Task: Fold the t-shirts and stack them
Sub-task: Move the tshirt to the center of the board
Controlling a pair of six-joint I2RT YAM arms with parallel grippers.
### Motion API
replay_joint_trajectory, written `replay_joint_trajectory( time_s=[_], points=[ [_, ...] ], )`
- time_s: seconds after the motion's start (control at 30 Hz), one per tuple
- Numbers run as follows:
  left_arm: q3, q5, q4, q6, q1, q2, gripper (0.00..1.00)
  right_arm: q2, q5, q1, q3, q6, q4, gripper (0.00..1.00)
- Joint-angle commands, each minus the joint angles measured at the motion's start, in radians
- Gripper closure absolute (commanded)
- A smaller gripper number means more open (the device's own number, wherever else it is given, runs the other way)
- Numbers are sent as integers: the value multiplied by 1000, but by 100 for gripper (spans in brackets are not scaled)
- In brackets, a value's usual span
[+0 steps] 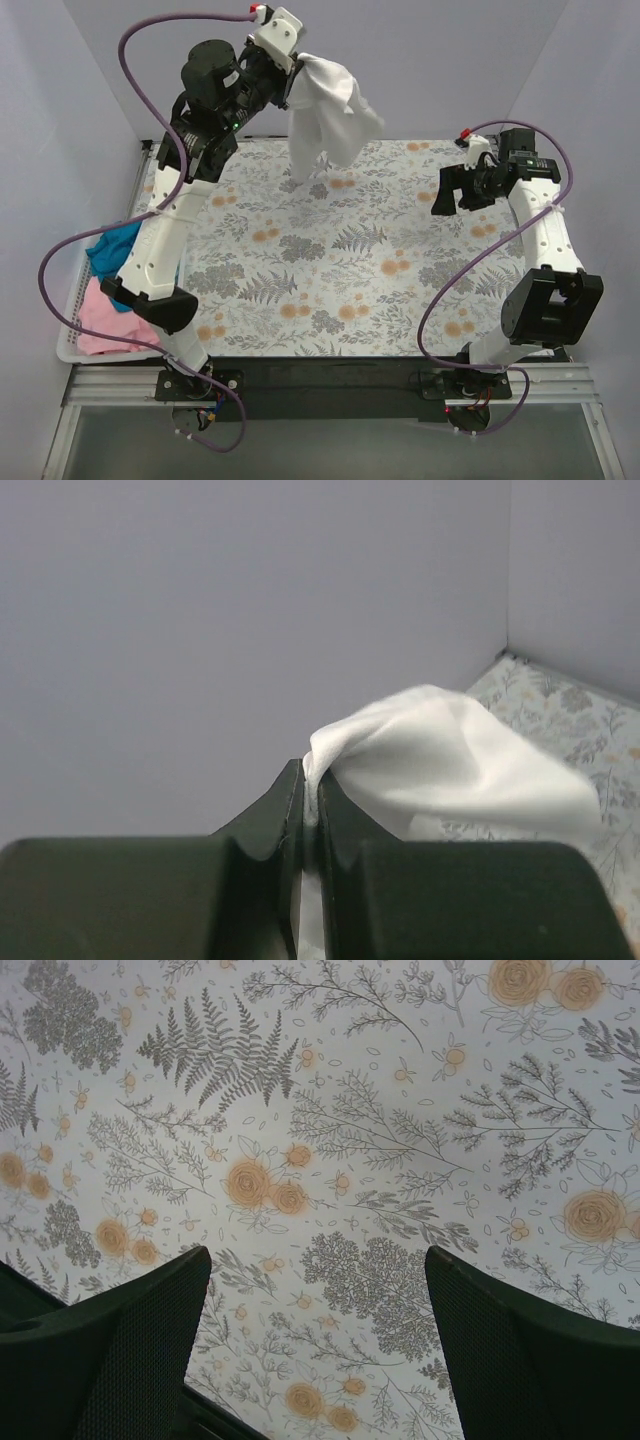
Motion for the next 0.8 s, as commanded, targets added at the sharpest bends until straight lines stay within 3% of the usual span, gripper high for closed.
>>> replay_joint_trajectory(
  time_s=[0.0, 0.07, 0.17, 0.2, 0.27, 0.33, 0.37, 0.43, 0.47, 0.5, 0.57, 0.77],
  points=[
    [35, 6, 203, -138, 21, -38, 100, -35, -38, -36, 51, 3, 5, 7],
    [9, 10, 214, -206, 21, -53, 100, -33, -41, -54, 55, -2, 5, 6],
    [-156, 0, 223, -249, 22, -125, 100, -25, -45, -74, 65, -10, 3, 7],
    [-322, -18, 243, -276, 24, -192, 100, -24, -48, -80, 65, -11, 2, 7],
    [-493, -17, 243, -301, 74, -260, 100, -24, -51, -89, 58, -23, 3, 7],
    [-756, -26, 228, -309, 113, -344, 85, -36, -42, -96, 42, -42, 2, 7],
    [-832, -9, 211, -313, 181, -362, 63, -44, -35, -97, 15, -68, 2, 6],
    [-1039, 116, 147, -329, 286, -386, 40, -70, -17, -97, -19, -100, 0, 6],
    [-1090, 172, 130, -323, 408, -388, 25, -79, -12, -97, -56, -138, -4, 6],
    [-1130, 215, 87, -312, 460, -380, 15, -88, -8, -97, -76, -155, -6, 6],
    [-1190, 302, 52, -237, 531, -368, 15, -99, 14, -94, -106, -181, -6, 6],
    [-1213, 508, -94, -142, 533, -354, 13, -65, 44, 10, -145, -197, -6, 13]
  ],
)
